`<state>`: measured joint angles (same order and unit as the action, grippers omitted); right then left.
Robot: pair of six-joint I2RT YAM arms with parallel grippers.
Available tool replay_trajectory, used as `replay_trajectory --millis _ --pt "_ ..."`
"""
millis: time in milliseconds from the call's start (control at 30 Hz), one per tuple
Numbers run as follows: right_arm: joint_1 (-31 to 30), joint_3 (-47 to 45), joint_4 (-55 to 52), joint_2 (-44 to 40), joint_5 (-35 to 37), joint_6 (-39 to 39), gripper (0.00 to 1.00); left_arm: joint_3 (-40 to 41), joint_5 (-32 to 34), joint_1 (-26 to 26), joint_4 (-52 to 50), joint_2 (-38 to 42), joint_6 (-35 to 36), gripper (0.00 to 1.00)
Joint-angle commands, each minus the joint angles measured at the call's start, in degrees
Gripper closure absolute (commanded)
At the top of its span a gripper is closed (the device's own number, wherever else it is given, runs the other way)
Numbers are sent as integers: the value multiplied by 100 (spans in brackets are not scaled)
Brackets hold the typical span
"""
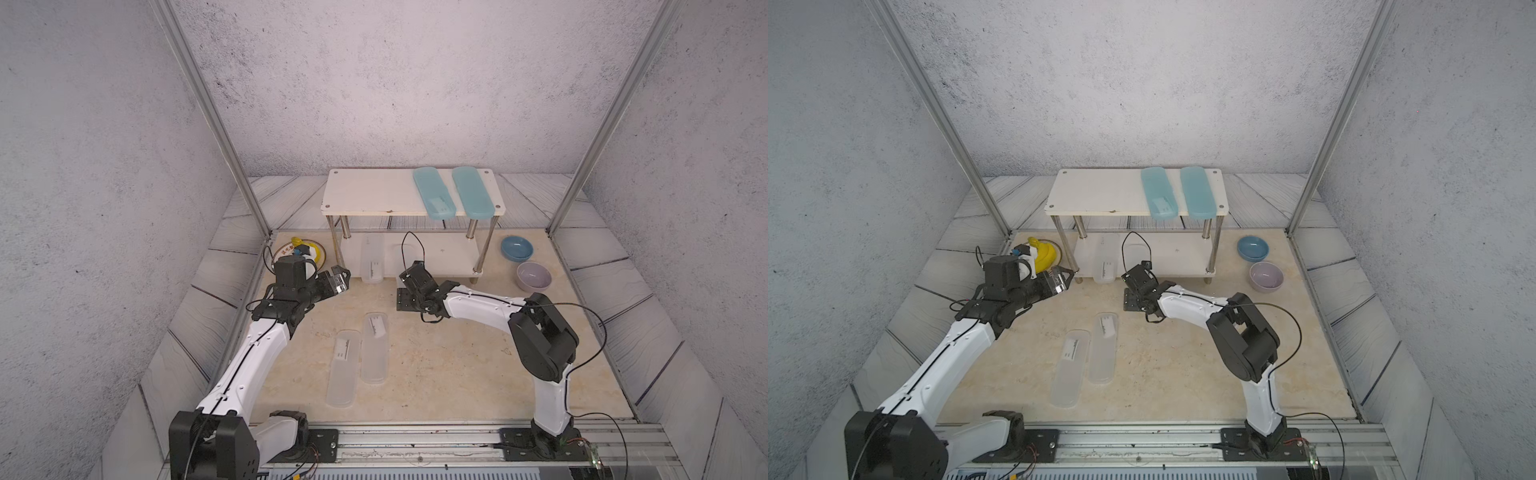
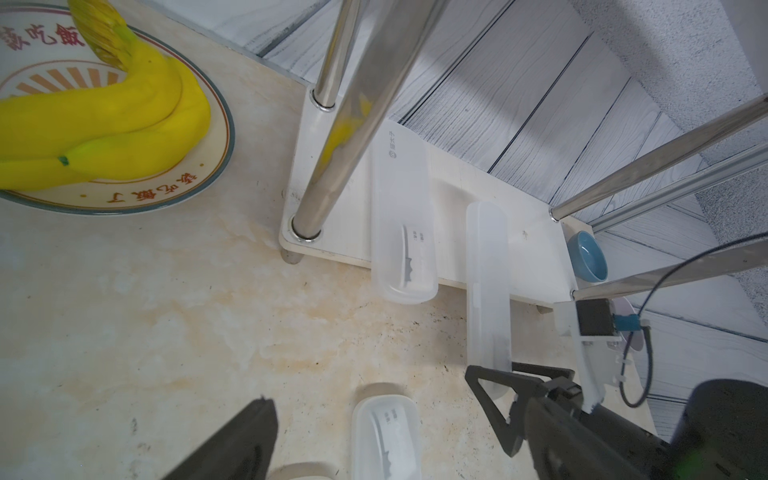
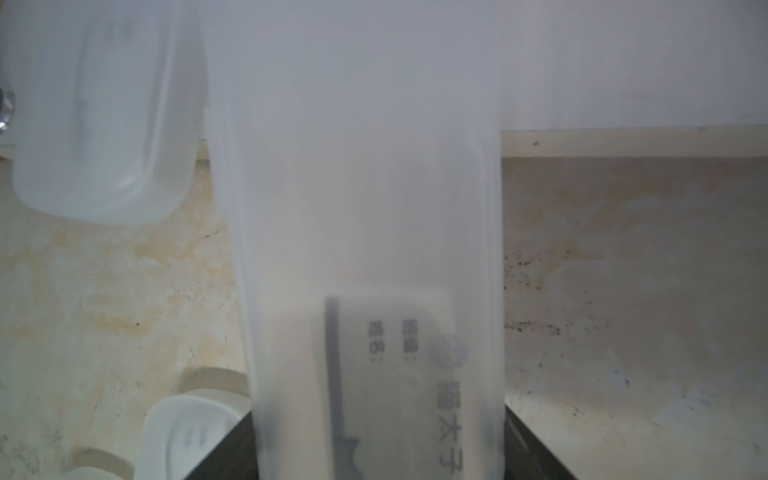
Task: Place the pencil cases on the shelf according to color
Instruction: Place the pencil case on the shelf.
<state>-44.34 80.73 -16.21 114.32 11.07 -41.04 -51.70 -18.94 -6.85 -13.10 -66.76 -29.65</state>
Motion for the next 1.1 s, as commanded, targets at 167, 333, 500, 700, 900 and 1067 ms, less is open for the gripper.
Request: replay_trajectory --millis 167,333,500,700,900,1067 --pt "149 952 -388 505 -33 -177 52 -18 -153 8 61 135 80 1" --pt "162 1247 -610 634 -96 -241 34 -15 -232 8 87 145 39 1" --pt "157 1279 -686 543 -171 -265 14 9 -246 8 79 189 34 1" --pt "152 1147 -771 171 -259 -278 6 29 -286 8 106 217 9 1" --pt "151 642 -762 -357 -204 -378 4 47 -277 8 89 277 4 0" --pt "137 242 -822 -541 -245 -453 4 55 -274 8 106 282 13 1"
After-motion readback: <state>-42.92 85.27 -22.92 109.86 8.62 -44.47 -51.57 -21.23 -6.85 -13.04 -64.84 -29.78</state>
